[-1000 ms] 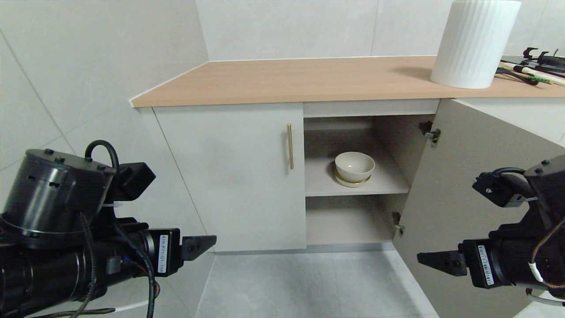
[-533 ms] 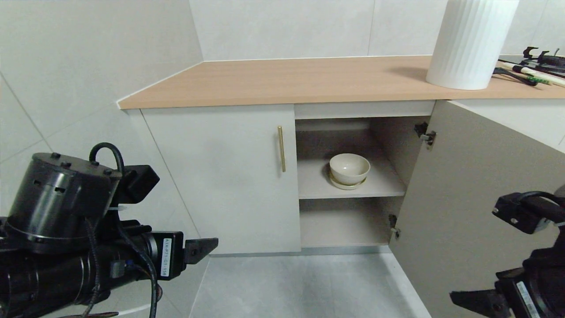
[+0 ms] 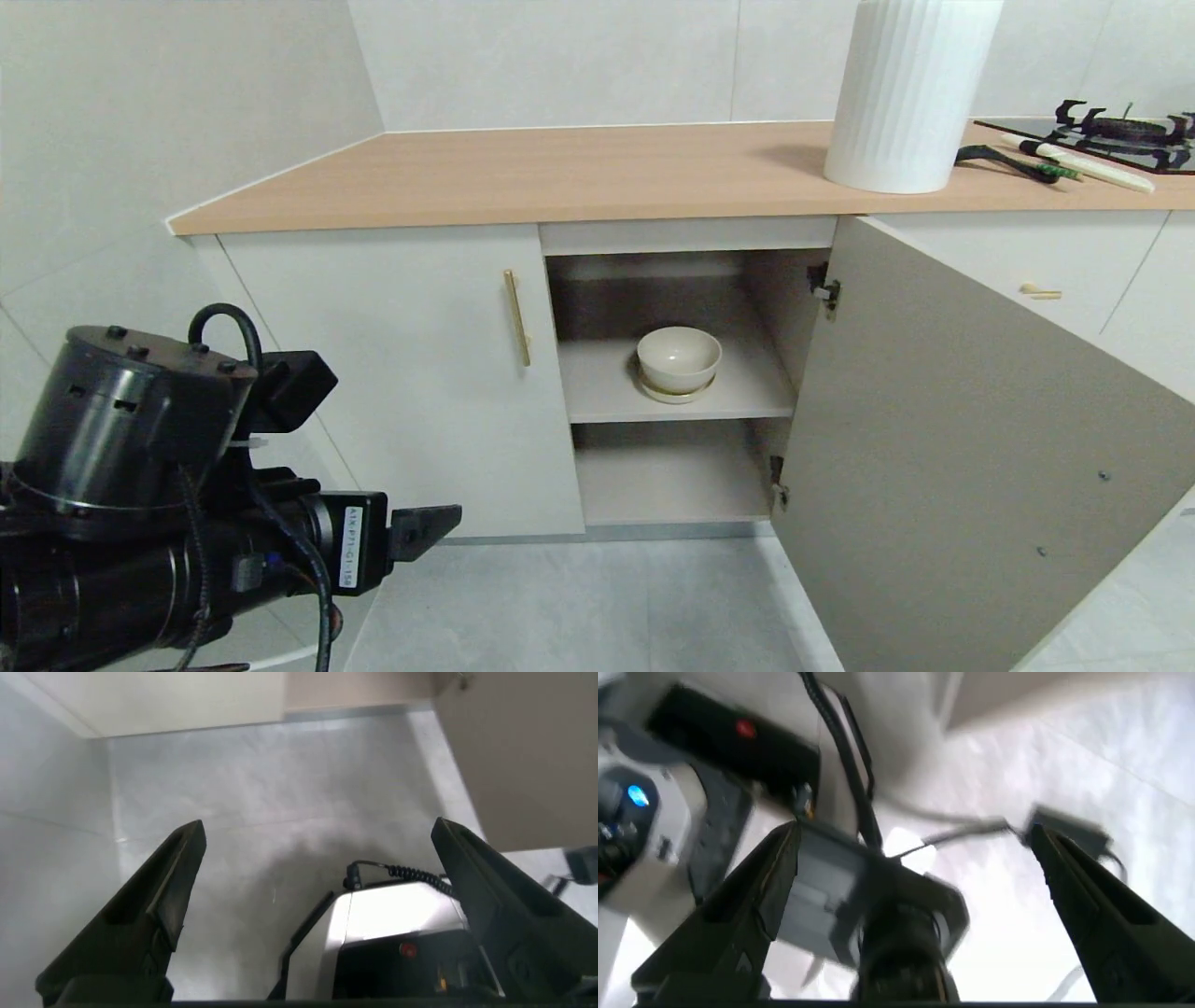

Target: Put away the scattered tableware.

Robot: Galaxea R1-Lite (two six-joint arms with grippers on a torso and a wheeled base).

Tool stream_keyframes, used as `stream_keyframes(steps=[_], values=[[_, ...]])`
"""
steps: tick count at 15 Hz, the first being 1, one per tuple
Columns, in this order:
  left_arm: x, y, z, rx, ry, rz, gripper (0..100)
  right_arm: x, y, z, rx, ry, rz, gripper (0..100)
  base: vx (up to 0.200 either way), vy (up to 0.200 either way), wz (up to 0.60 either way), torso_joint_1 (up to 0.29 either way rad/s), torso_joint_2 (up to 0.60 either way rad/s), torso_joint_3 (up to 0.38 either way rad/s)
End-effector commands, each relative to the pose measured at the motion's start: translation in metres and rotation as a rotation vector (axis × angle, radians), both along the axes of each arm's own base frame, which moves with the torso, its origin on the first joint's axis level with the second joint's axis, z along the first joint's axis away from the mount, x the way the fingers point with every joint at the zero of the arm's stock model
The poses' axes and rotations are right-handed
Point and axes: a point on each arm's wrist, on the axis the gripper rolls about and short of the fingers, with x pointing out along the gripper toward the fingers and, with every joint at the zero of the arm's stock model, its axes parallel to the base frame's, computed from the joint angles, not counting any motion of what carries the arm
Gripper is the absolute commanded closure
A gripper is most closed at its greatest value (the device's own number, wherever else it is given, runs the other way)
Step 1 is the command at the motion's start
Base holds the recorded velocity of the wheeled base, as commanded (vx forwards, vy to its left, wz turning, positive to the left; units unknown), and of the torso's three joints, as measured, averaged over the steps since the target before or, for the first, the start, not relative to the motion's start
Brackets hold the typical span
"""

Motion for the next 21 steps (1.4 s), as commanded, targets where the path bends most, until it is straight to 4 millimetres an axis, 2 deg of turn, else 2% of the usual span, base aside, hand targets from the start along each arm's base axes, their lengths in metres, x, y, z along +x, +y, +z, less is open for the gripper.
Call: stream_keyframes(steps=[1,5,7,12,15,18,21], values=[[0.0,0.0,0.0,0.0,0.001,0.001,0,-0.005,-0.004,0.004,0.0,-0.004,-0.001,0,0.0,-0.2,0.0,0.002,0.01,0.002],[-0.001,0.0,0.001,-0.003,-0.002,0.001,0,-0.009,-0.01,0.009,-0.023,-0.045,-0.044,0,0.0,-0.05,0.0,0.001,0.0,0.001],[0.0,0.0,0.0,-0.002,-0.001,0.001,0,0.001,-0.015,0.011,-0.054,-0.097,-0.18,0,0.0,0.0,0.0,0.0,0.0,0.0],[0.0,0.0,0.0,-0.002,-0.001,0.001,0,0.018,-0.027,0.012,-0.074,-0.127,-0.322,0,0.0,0.0,0.0,0.0,0.0,0.0],[0.0,0.0,0.0,-0.002,-0.001,0.001,0,0.043,-0.038,0.012,-0.06,-0.184,-0.477,0,0.0,0.0,0.0,0.0,0.0,0.0],[0.0,0.0,0.0,-0.003,-0.002,0.001,0,0.079,-0.054,0.01,-0.025,-0.266,-0.615,0,0.0,0.0,0.0,0.0,0.0,0.0],[0.0,0.0,0.0,-0.002,-0.001,0.001,0,0.108,-0.064,0.001,0.046,-0.323,-0.678,0,0.0,0.0,0.0,0.0,0.0,0.0]])
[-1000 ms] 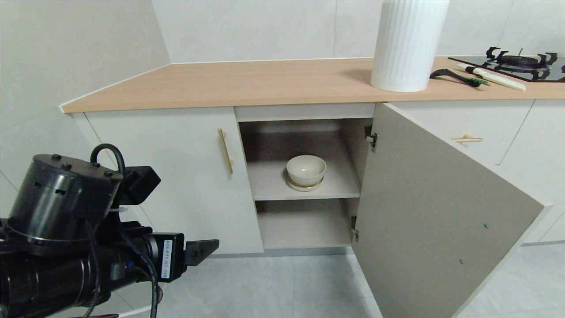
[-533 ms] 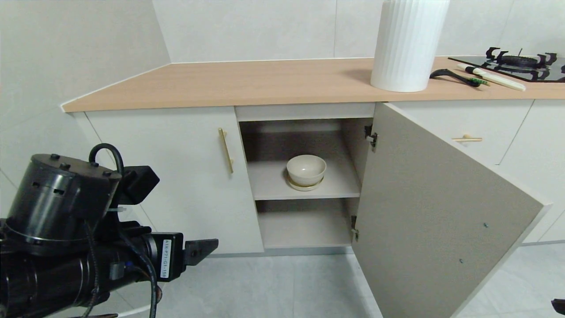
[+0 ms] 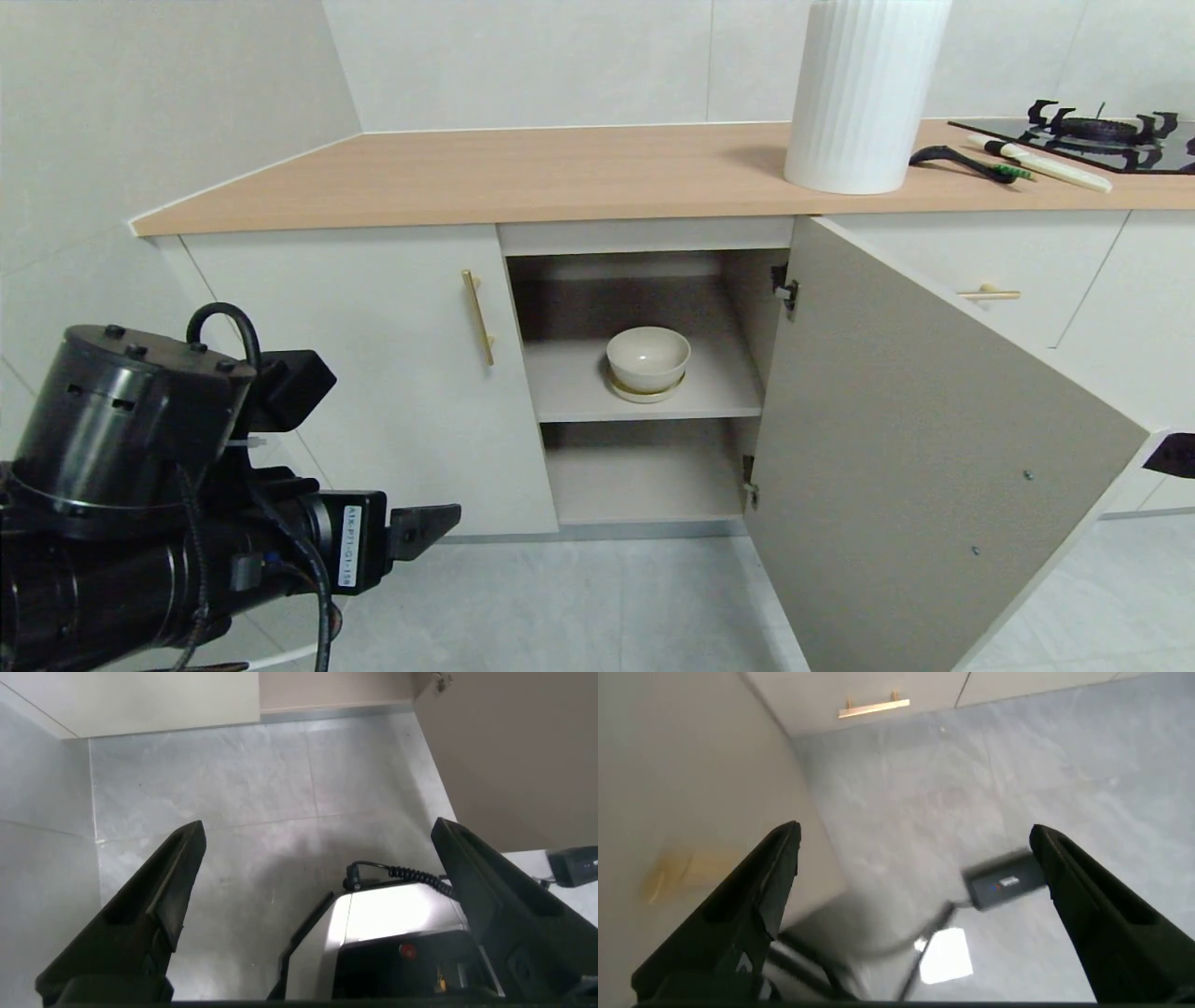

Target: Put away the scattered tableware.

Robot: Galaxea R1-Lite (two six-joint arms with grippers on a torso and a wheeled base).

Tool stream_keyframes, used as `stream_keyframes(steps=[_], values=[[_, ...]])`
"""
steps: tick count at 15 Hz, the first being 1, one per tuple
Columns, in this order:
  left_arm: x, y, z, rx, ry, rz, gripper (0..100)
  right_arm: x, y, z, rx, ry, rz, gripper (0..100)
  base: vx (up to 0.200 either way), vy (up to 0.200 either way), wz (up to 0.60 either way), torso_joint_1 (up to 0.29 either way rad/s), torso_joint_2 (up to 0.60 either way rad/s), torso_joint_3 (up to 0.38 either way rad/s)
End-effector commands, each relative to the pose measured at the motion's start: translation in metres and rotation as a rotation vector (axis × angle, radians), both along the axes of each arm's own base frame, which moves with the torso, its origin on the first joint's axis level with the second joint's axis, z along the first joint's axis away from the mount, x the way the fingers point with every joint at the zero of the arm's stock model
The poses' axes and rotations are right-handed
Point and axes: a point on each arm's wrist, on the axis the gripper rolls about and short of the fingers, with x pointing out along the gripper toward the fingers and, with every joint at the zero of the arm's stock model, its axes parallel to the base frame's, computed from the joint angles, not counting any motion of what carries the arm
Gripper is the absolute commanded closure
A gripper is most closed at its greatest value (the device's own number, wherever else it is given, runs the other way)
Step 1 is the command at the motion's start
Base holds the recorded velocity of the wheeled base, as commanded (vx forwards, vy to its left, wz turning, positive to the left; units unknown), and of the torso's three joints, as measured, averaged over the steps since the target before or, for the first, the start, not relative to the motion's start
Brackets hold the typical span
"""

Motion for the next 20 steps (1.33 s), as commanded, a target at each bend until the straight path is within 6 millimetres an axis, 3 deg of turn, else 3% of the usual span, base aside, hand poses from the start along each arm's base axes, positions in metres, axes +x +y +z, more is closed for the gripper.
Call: stream_keyframes(steps=[1,7,20], values=[[0.0,0.0,0.0,0.0,0.0,0.001,0,0.021,-0.006,-0.02,0.025,0.065,-0.035,0,0.0,0.0,0.0,0.0,0.0,0.0],[0.0,0.0,0.0,0.0,0.0,0.001,0,0.045,-0.004,-0.049,0.026,0.069,-0.023,0,0.0,0.0,0.0,0.0,0.0,0.0],[0.0,0.0,0.001,-0.002,-0.004,-0.001,0,0.034,0.065,-0.06,0.128,0.093,0.198,0,0.0,0.0,0.0,0.0,0.0,0.0]])
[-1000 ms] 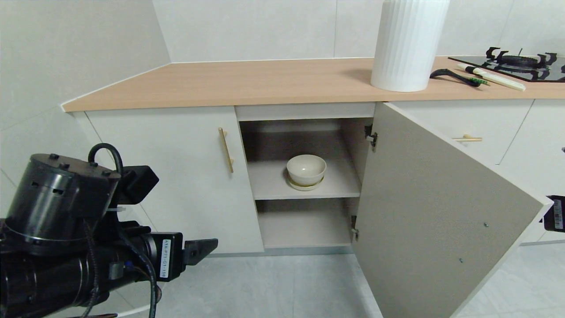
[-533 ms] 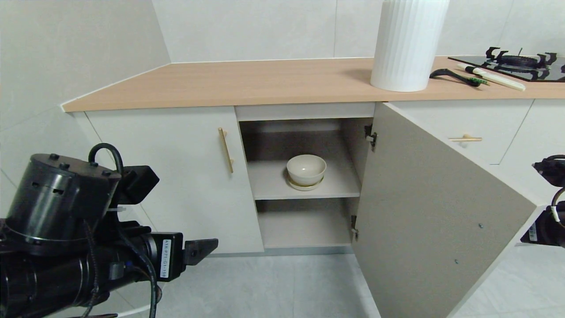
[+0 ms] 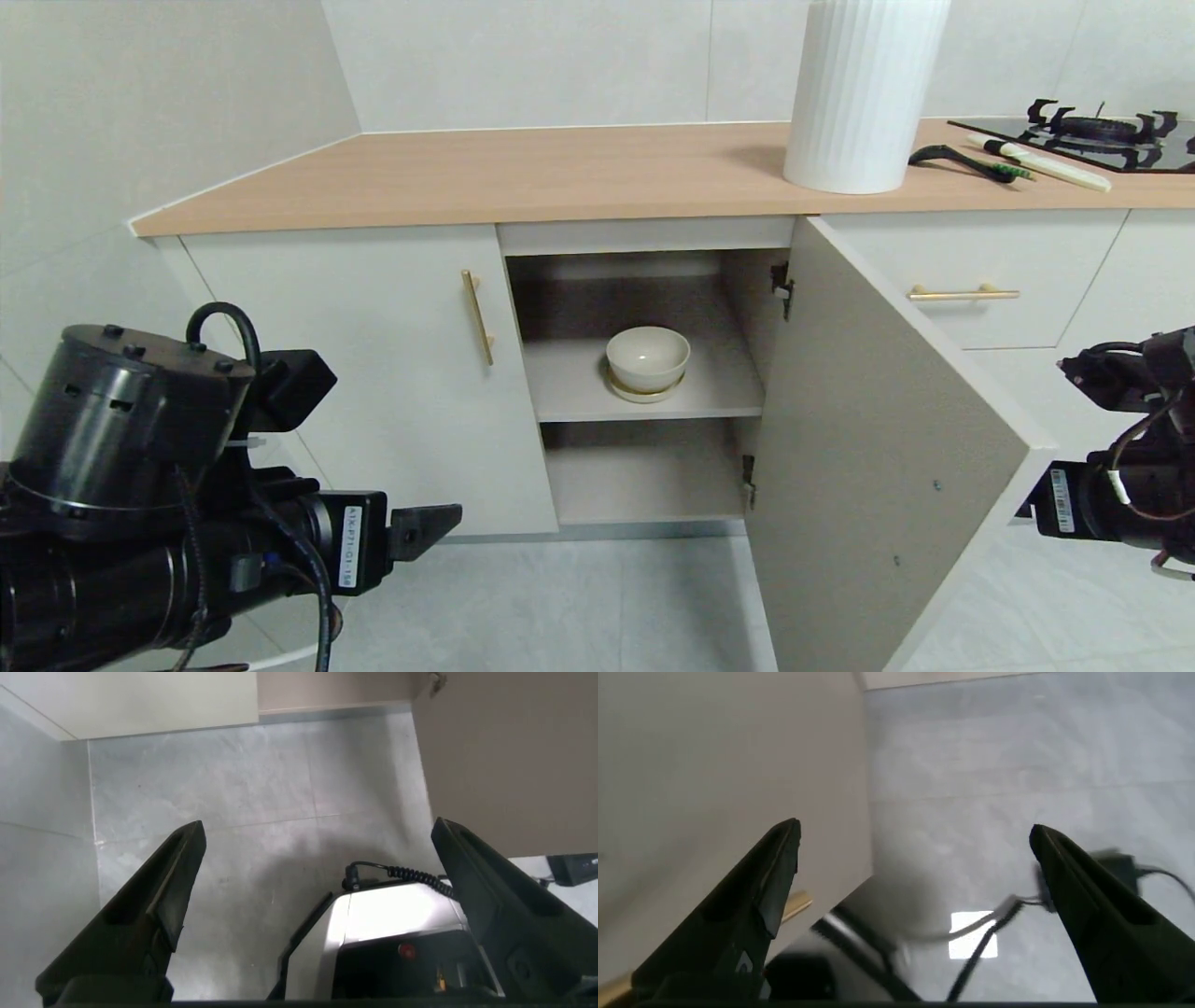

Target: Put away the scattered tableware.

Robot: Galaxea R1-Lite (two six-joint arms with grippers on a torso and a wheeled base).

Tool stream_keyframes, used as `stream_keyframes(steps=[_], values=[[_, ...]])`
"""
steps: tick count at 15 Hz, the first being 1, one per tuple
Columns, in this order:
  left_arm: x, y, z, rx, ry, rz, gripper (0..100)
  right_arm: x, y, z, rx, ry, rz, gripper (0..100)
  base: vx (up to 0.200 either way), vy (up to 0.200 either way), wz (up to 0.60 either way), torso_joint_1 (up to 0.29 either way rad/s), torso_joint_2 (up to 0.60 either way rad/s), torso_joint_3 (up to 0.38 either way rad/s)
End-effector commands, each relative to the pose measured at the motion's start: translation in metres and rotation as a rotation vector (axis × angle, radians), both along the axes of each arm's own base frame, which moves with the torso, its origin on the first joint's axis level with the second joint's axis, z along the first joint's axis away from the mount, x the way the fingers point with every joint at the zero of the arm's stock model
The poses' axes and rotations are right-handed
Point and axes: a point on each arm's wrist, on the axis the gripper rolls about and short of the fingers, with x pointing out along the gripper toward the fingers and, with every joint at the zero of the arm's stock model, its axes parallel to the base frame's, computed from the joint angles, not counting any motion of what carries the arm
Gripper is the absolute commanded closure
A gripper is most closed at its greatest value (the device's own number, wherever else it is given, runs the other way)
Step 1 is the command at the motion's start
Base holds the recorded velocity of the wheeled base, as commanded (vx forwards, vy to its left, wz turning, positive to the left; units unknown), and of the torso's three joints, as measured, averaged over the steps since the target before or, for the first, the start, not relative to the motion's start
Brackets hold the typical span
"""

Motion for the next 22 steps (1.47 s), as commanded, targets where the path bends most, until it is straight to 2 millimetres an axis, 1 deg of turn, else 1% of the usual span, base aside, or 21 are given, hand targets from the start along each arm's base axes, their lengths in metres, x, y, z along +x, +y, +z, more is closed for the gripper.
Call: stream_keyframes(steps=[1,4,7,8,9,10,14,16,19,22], values=[[0.0,0.0,0.0,0.0,0.0,0.001,0,-0.002,0.011,-0.002,0.015,0.005,0.037,0,0.0,0.0,0.0,0.0,0.0,0.0],[0.0,0.0,0.0,-0.001,-0.002,0.001,0,0.001,0.033,-0.007,0.072,-0.026,0.085,0,0.0,0.0,0.0,0.0,0.0,0.0],[0.0,0.0,0.0,-0.001,-0.002,0.001,0,0.007,0.065,-0.02,0.134,-0.042,0.127,0,0.0,0.0,0.0,0.0,0.0,0.0],[0.0,0.0,0.0,-0.001,-0.002,0.001,0,0.008,0.069,-0.022,0.136,-0.043,0.129,0,0.0,0.0,0.0,0.0,0.0,0.0],[0.0,0.0,0.0,0.0,-0.002,0.002,0,0.012,0.083,-0.033,0.146,-0.058,0.135,0,0.0,0.0,0.0,0.0,0.0,0.0],[0.0,0.0,0.0,0.0,-0.002,0.002,0,0.016,0.091,-0.04,0.156,-0.086,0.145,0,0.0,0.0,0.0,0.0,0.0,0.0],[0.0,0.0,0.001,0.0,-0.005,0.002,0,0.03,0.116,-0.064,0.19,-0.15,0.19,0,0.0,0.0,0.0,0.0,0.0,0.0],[-0.001,0.001,0.003,0.001,-0.02,0.015,0,0.033,0.121,-0.071,0.187,-0.143,0.197,0,0.0,0.0,0.0,0.0,0.0,0.0],[-0.003,0.003,0.007,-0.006,-0.035,0.018,0,0.036,0.124,-0.07,0.191,-0.165,0.214,0,0.0,0.0,0.0,0.0,0.0,0.0],[-0.005,0.004,0.009,-0.011,-0.043,0.018,0,0.041,0.128,-0.069,0.132,-0.189,0.274,0,0.0,0.0,0.0,0.0,0.0,0.0]])
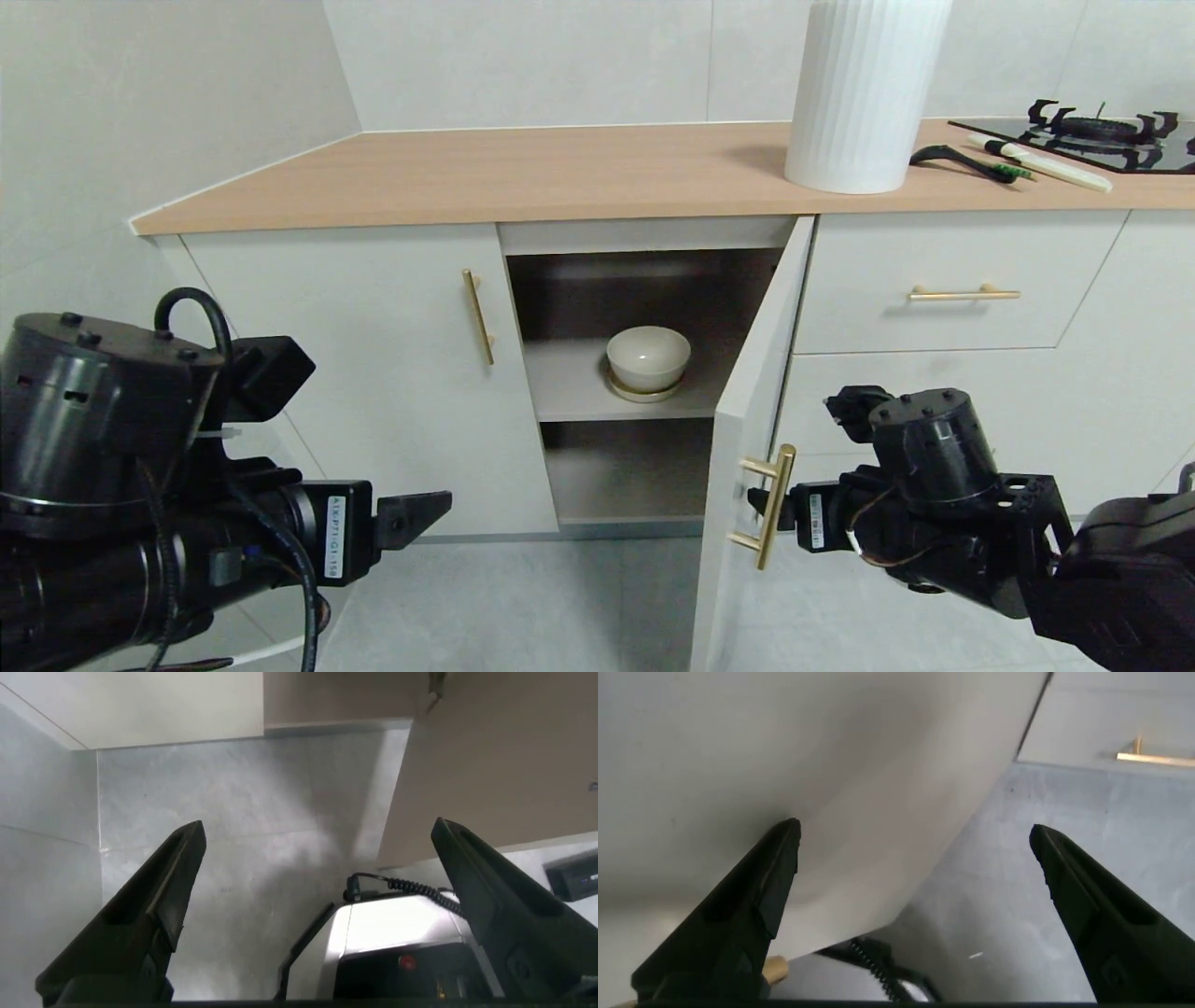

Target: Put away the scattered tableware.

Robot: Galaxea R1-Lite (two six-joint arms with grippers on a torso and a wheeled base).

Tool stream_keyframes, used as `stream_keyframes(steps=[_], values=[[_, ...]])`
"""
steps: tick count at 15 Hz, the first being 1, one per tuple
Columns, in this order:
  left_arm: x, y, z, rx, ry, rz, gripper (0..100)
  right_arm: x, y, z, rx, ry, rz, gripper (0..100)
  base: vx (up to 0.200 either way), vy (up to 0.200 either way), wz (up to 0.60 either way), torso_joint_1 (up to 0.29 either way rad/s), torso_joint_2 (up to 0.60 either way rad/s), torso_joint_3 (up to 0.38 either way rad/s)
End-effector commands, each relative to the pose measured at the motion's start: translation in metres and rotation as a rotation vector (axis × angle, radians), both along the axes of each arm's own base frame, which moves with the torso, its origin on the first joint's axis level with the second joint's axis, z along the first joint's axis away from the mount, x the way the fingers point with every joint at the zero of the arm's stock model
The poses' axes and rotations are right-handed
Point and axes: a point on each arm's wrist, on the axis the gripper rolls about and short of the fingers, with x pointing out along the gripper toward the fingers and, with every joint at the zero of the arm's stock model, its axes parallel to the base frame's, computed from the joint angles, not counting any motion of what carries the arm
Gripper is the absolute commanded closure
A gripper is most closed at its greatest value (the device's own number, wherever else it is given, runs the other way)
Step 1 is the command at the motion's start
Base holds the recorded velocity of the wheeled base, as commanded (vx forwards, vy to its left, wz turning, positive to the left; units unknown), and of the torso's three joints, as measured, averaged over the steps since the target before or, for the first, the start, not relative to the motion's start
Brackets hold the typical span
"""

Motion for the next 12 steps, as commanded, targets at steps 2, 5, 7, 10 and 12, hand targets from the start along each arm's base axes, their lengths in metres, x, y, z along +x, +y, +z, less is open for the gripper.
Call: stream_keyframes(steps=[2,5,7,10,12], values=[[-0.003,0.002,0.003,-0.009,-0.014,-0.001,0,0.014,0.01,0.005,-0.007,-0.033,0.018,0,0.0,0.0,0.0,0.0,0.0,0.0],[-0.003,0.002,0.004,-0.011,-0.016,-0.001,0,0.028,0.02,0.005,-0.01,-0.05,0.029,0,0.0,0.0,0.0,0.0,0.0,0.0],[-0.003,0.002,0.003,-0.009,-0.014,-0.001,0,0.033,0.024,0.002,-0.006,-0.053,0.028,0,0.0,0.0,0.0,0.0,0.0,0.0],[-0.003,-0.001,0.001,-0.003,-0.005,-0.015,0,0.044,0.028,-0.005,0.009,-0.052,0.019,0,0.0,0.0,0.0,0.0,0.0,0.0],[-0.003,-0.001,0.001,-0.003,-0.005,-0.015,0,0.049,0.03,-0.004,0.038,-0.089,0.012,0,0.0,0.0,0.0,0.0,0.0,0.0]])
